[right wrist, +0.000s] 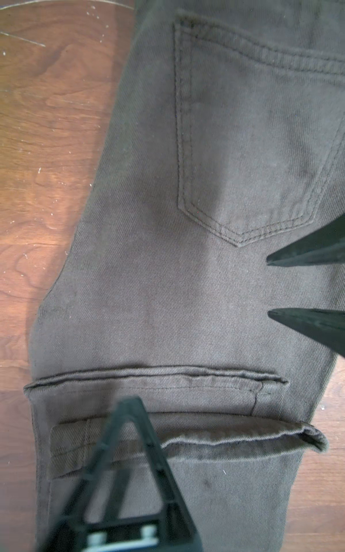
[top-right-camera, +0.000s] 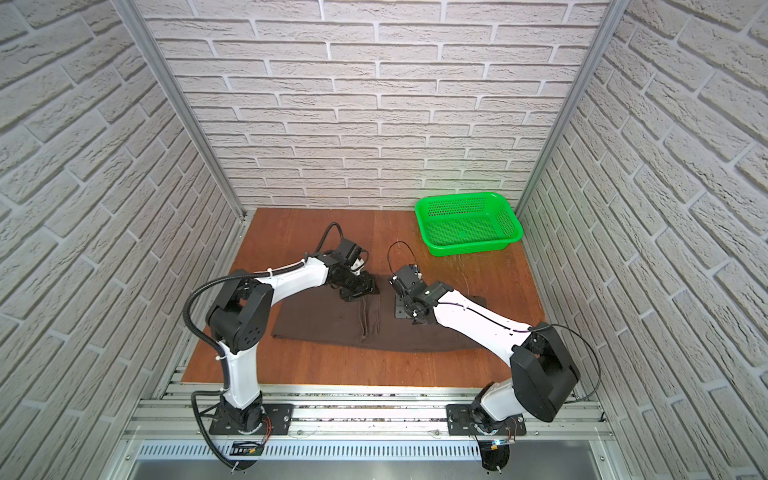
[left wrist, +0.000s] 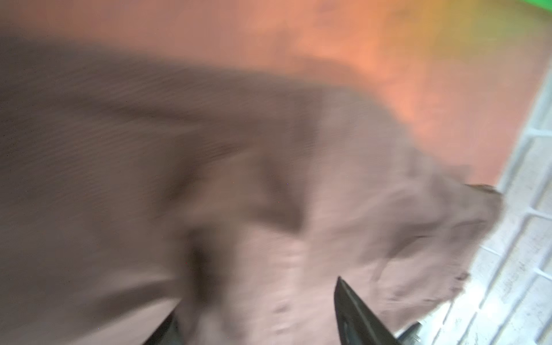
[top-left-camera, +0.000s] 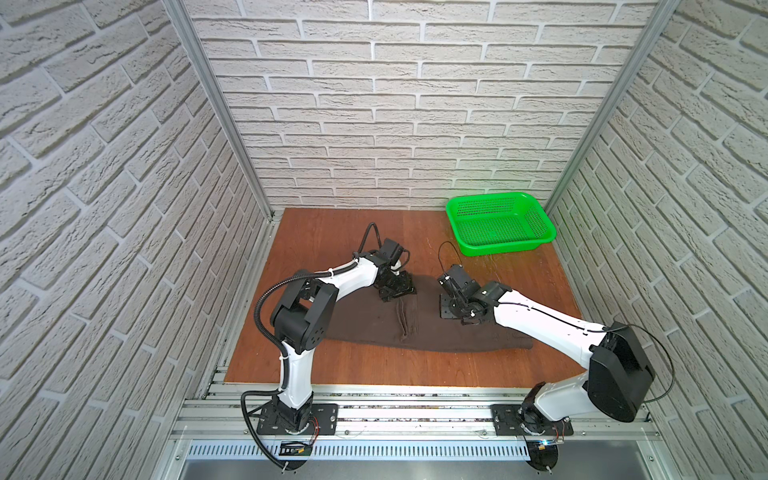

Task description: Fold and stack the trousers

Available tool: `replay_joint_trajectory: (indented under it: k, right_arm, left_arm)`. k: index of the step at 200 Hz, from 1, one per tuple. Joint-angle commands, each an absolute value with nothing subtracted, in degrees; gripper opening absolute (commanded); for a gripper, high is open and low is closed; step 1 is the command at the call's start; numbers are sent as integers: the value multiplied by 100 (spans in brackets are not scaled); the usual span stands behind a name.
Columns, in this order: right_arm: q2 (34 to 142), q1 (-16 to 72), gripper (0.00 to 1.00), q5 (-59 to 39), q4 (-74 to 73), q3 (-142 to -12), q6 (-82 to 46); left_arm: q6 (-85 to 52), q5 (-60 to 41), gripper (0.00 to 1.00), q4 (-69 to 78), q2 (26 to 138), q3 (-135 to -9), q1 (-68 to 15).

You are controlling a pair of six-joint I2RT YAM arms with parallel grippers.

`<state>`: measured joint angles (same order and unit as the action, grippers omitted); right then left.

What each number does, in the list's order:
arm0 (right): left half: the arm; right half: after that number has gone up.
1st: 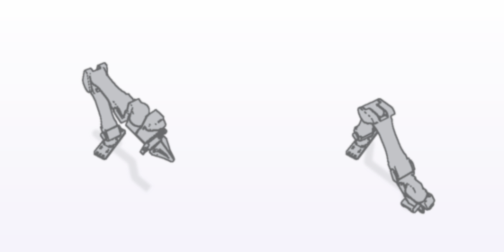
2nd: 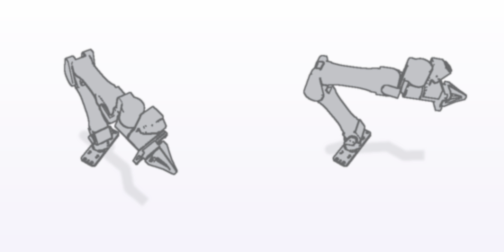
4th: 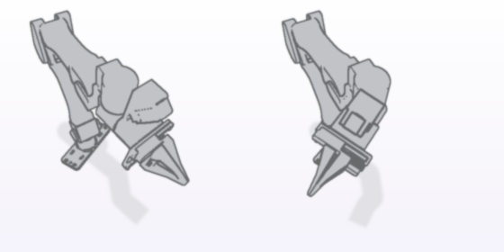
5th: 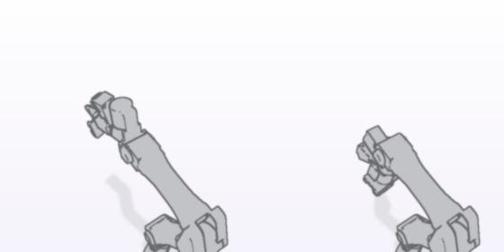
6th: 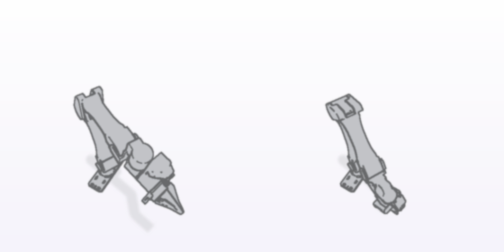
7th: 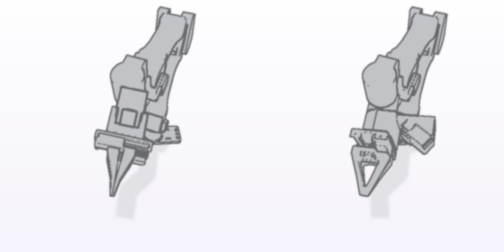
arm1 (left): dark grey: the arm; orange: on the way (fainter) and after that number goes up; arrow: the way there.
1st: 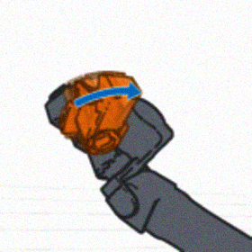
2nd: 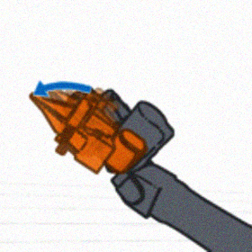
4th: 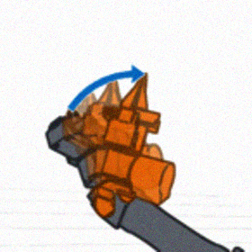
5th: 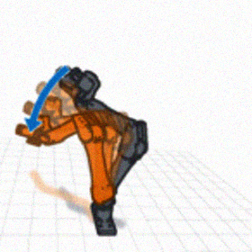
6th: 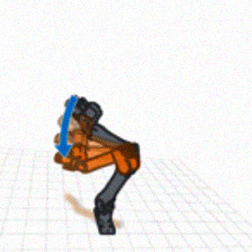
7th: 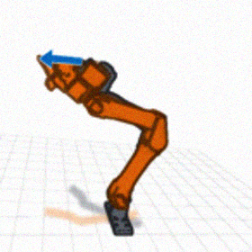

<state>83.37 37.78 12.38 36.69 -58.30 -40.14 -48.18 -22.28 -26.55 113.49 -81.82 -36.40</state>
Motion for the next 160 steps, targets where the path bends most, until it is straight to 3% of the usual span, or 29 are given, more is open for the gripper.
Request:
replay_joint_trajectory:
  k: [1,36,75,125,160]
  right_arm:
    - [8227,3814,27,1364,3703,-5868,-4016]
    - [8201,3814,27,1351,3702,-5872,-4008]
    - [8164,3814,27,1313,3676,-5792,-4025]
    - [8213,3820,27,1196,3551,-5739,-4056]
    - [8286,3814,27,1176,3489,-5722,-4043]
  left_arm:
    - [-4769,-2556,65,-2537,11525,-8630,-4041]
    - [-4884,-2606,65,-2463,11466,-8510,-4153]
    - [-4500,-2076,69,-3052,10435,-8222,-3753]
    - [-3478,-1469,73,-4230,9018,-7632,-2144]
    - [-2786,-1396,75,-4293,8537,-7094,-855]
